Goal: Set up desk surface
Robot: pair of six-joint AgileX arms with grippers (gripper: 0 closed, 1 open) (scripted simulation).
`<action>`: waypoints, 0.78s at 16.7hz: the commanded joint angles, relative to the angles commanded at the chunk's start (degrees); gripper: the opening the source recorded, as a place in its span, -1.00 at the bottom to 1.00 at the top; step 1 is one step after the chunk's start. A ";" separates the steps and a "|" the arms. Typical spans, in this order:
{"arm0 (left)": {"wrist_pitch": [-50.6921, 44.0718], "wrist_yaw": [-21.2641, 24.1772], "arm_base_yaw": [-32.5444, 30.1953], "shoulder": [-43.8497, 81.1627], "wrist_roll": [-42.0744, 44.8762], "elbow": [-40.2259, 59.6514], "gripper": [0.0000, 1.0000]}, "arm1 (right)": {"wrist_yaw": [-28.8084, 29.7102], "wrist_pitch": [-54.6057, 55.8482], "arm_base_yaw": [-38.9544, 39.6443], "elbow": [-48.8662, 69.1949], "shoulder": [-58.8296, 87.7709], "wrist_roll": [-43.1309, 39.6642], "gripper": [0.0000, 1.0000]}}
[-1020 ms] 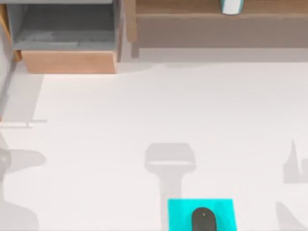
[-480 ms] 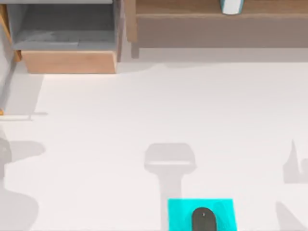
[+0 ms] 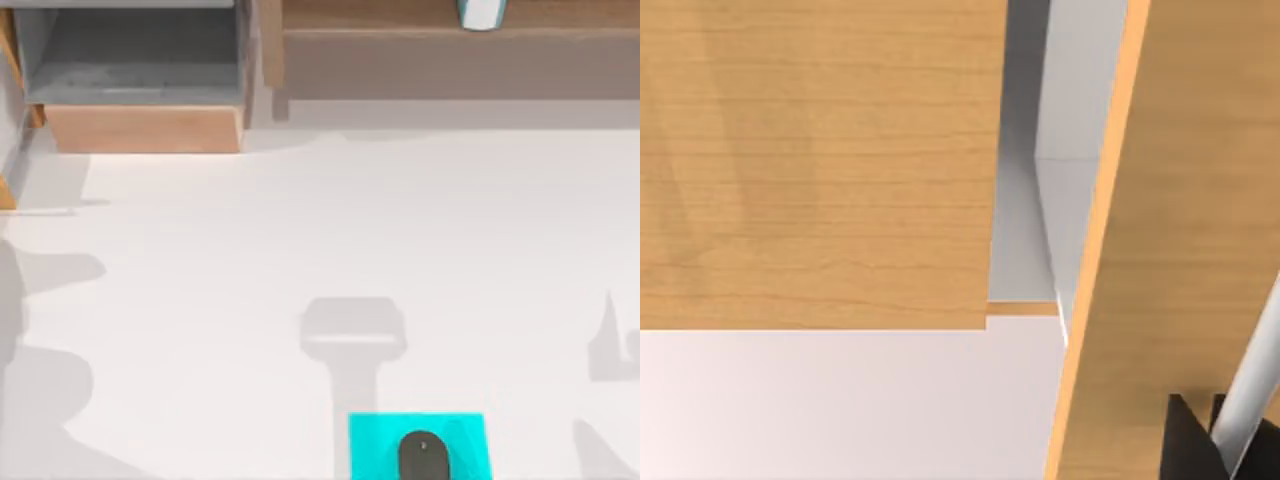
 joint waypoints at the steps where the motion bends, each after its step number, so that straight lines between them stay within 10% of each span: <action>1: -0.10 0.12 0.40 -0.03 -0.12 -0.30 -1.00 | 0.00 0.00 0.00 0.00 0.00 0.00 1.00; 13: -8.52 -3.84 -3.66 6.41 -0.29 14.62 -1.00 | 0.00 0.00 0.00 0.00 0.00 0.00 1.00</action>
